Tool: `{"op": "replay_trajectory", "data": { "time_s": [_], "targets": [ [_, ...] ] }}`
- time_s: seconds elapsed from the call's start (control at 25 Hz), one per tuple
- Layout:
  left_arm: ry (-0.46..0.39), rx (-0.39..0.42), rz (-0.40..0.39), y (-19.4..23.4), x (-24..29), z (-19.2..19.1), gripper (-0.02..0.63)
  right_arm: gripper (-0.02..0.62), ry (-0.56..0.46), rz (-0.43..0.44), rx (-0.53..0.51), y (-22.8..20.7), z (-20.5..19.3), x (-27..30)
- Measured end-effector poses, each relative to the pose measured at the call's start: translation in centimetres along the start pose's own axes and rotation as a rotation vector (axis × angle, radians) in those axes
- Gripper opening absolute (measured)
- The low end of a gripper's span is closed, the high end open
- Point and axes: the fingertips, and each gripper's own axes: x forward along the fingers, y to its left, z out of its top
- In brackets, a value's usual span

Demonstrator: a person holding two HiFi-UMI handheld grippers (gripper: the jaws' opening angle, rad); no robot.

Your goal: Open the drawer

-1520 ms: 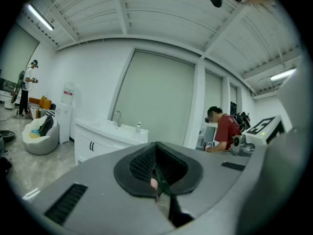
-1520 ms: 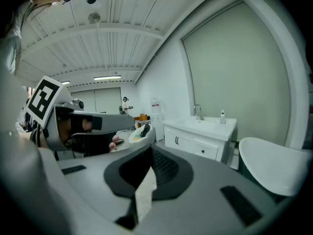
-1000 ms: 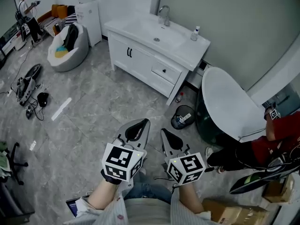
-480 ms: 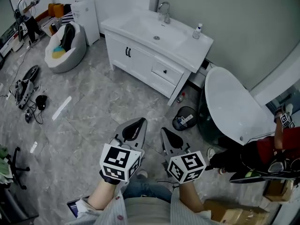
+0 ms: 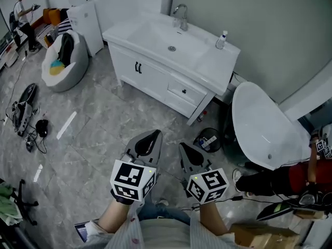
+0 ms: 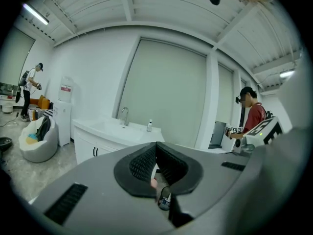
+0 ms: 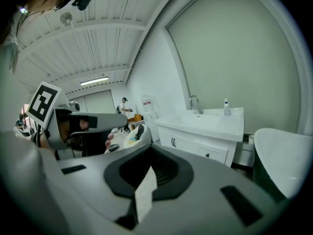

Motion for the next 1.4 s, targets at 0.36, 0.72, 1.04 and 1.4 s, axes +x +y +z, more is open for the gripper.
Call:
{"op": "replay_trajectory", "data": {
  "time_s": [0.36,0.72,1.04,1.4],
  "targets": [
    [0.006,0.022,-0.028,7.0,5.4,3.0,0.014,0.008,-0.015,-0.028,0.011,-1.7,3.5,8.3],
    [0.040,0.012,-0.057,11.7,6.9,2.6,0.014,0.008,-0.007,-0.099,0.047,-2.0,3.3,11.6],
    [0.077,-0.022,-0.058,13.9,9.3,1.2,0.014,0.008,0.055,-0.134,0.071,-4.1,1.9,13.9],
    [0.080,-0.025,-0.062,15.9,15.8,2.7,0.014,0.008,0.068,-0.119,0.081,-8.5,3.8,18.9]
  ]
}}
